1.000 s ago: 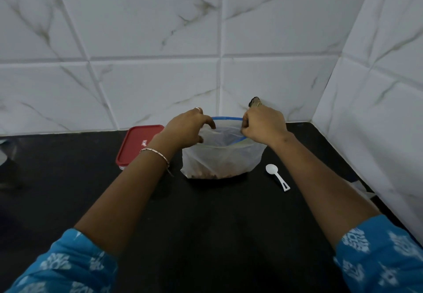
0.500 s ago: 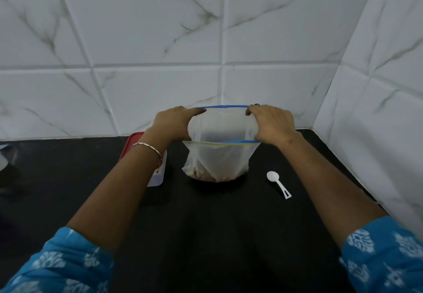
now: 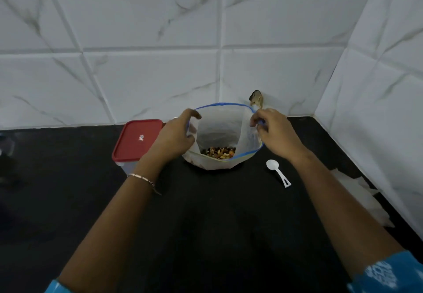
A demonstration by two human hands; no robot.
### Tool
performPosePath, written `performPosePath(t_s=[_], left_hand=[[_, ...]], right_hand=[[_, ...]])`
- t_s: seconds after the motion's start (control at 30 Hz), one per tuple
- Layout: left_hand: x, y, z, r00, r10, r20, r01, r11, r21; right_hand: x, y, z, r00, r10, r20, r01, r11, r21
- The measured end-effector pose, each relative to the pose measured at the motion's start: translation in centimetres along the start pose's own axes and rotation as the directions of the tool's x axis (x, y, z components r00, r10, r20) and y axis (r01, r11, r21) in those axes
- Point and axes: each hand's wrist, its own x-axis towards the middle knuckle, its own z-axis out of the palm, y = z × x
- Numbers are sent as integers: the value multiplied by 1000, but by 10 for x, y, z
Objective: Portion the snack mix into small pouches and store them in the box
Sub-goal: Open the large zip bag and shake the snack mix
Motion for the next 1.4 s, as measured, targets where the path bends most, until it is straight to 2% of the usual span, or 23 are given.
performPosePath(t_s=[0.07,0.13,0.27,0.33,0.37,0.5,0.57,0.63,0.73,0.8,0.87,0.97,1.03,1.1,1.17,1.3,1.33,1.4], left_hand=[[-13,-3,10,983,-64,-175,21,972,-236],[-26,-5,22,942,-202,-269,58,886,-461],[-46,-9,39,875,-466,-127,216,612,-761],[-56,-10,44,840,-542,-14,249,407,-879],[-60,-11,47,819,-573,43,263,306,-915],[-68,-12,54,712,-667,220,346,61,-936],[-69,-7,55,677,-672,299,347,-66,-936],[-70,-3,54,653,-666,361,342,-166,-925],[-70,-5,50,637,-626,449,329,-306,-893],[-69,-7,49,608,-632,480,307,-370,-877],[-67,-6,52,585,-644,493,294,-398,-869],[-65,4,60,590,-665,458,304,-343,-889],[-62,7,67,621,-690,371,328,-201,-923],[-58,6,70,674,-690,266,356,-12,-934],[-54,2,72,721,-671,174,385,179,-905],[-51,-10,73,815,-579,-2,384,542,-748],[-50,-12,73,837,-547,-23,371,598,-710],[-47,-15,71,874,-484,-42,345,679,-647]], right_hand=[[-15,3,8,995,80,-62,-68,981,182],[-29,6,18,970,216,-116,-165,926,339],[-52,11,34,889,436,-142,-336,830,445],[-61,12,37,844,530,-80,-419,746,517],[-65,11,37,818,575,-12,-460,667,585],[-79,1,41,708,653,269,-504,199,840],[-82,-2,44,648,650,397,-489,-45,871],[-85,-6,44,591,618,518,-483,-242,841],[-87,-5,43,521,618,589,-464,-374,803],[-86,-2,44,486,638,597,-444,-408,798],[-84,-1,48,485,636,600,-437,-419,796],[-82,0,61,498,651,573,-470,-353,809],[-79,2,68,514,648,562,-498,-308,810],[-77,3,71,560,644,521,-498,-241,833],[-77,4,72,647,631,428,-487,-89,869],[-80,4,71,870,435,231,-411,381,828],[-81,4,70,901,382,206,-379,462,802],[-81,4,68,938,290,188,-322,539,778]])
